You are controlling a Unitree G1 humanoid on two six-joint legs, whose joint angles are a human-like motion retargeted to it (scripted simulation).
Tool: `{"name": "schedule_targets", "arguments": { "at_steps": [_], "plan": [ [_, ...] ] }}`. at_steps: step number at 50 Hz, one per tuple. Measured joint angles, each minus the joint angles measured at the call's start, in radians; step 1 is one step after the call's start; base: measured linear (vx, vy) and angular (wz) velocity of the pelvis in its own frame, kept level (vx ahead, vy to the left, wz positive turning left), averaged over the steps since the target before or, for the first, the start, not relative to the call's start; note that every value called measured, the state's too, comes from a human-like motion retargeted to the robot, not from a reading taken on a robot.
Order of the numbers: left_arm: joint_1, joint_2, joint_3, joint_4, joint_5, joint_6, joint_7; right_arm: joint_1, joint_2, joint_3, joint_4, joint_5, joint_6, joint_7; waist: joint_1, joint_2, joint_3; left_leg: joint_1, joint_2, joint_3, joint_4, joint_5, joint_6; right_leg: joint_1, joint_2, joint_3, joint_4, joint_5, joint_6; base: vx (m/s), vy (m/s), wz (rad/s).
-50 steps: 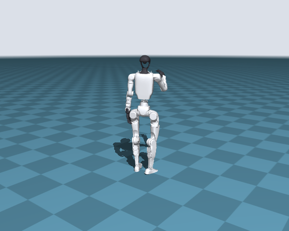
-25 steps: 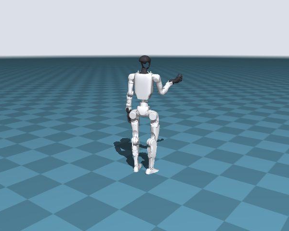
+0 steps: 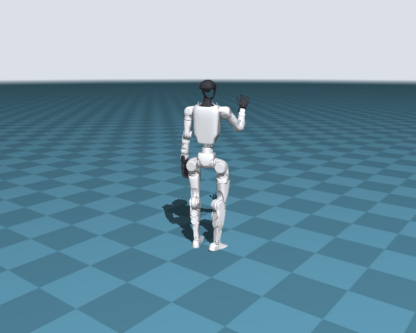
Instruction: In place motions
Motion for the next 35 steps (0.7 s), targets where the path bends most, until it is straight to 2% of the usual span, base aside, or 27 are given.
{"name": "schedule_targets", "arguments": {
  "at_steps": [2,5,12,15,17,23,28,33,35],
  "plan": [
    [0.003,0.002,0.002,0.005,0.012,-0.004,0.008,-0.034,0.014,0.019,0.081,0.007,0.055,0.044,0.004,0.003,0.003,0.002,0.001,0.005,0.000,-0.001,0.001,-0.001,0.000,0.006,0.001,0.000,-0.002,-0.03,0.02,-0.07],
    [0.004,0.007,0.009,-0.007,0.045,-0.006,0.013,-0.007,-0.001,0.012,0.032,0.032,0.020,-0.005,0.015,-0.003,0.019,0.003,-0.002,0.003,0.002,0.001,0.001,0.004,-0.001,0.004,0.000,0.000,-0.003,0.00,0.00,0.00],
    [0.013,0.001,0.003,0.009,0.009,-0.002,0.023,0.252,-0.018,-0.027,-0.108,0.071,-0.181,-0.406,0.016,-0.004,0.027,-0.005,-0.005,-0.008,0.003,0.006,-0.002,0.006,-0.003,-0.008,-0.002,0.001,-0.001,0.02,-0.01,0.10],
    [0.016,-0.007,0.018,0.000,0.021,0.005,0.034,0.373,0.007,-0.015,-0.057,0.056,-0.300,-0.521,0.006,0.003,0.039,-0.003,-0.004,-0.005,0.003,0.006,-0.002,0.007,-0.003,-0.006,-0.003,0.001,-0.003,0.00,0.00,0.00],
    [0.019,-0.010,0.016,-0.009,0.022,0.001,0.031,0.451,0.034,-0.007,0.016,0.034,-0.374,-0.542,0.001,0.005,0.048,0.001,-0.004,-0.004,0.003,0.006,-0.001,0.010,-0.003,-0.005,-0.004,0.002,-0.005,0.00,0.00,0.00],
    [0.019,-0.011,-0.001,-0.019,0.037,0.014,0.005,0.632,0.111,0.007,0.360,-0.136,-0.496,-0.381,-0.004,0.012,0.057,0.004,-0.002,-0.001,0.003,0.006,-0.002,0.009,-0.003,0.001,-0.003,0.003,-0.007,0.00,0.00,0.00],
    [0.013,-0.014,-0.016,-0.027,0.047,0.029,-0.025,0.656,0.183,0.041,0.800,-0.242,-0.455,-0.328,-0.012,0.021,0.060,0.003,0.002,0.003,0.002,0.006,-0.002,0.003,-0.001,0.008,-0.002,0.002,-0.008,0.00,0.00,0.00],
    [0.012,-0.018,-0.036,-0.041,0.072,0.046,-0.044,0.599,0.264,0.086,1.347,-0.267,-0.390,-0.356,-0.011,0.024,0.059,0.003,0.007,0.009,0.001,0.005,-0.003,-0.003,0.000,0.015,0.000,0.001,-0.009,0.00,0.00,0.00],
    [0.010,-0.018,-0.044,-0.041,0.092,0.063,-0.064,0.567,0.280,0.148,1.549,-0.273,-0.369,-0.254,-0.008,0.024,0.056,0.004,0.008,0.011,-0.001,0.004,-0.004,-0.005,0.001,0.017,0.000,0.000,-0.010,0.00,0.00,0.00]
  ]
}}
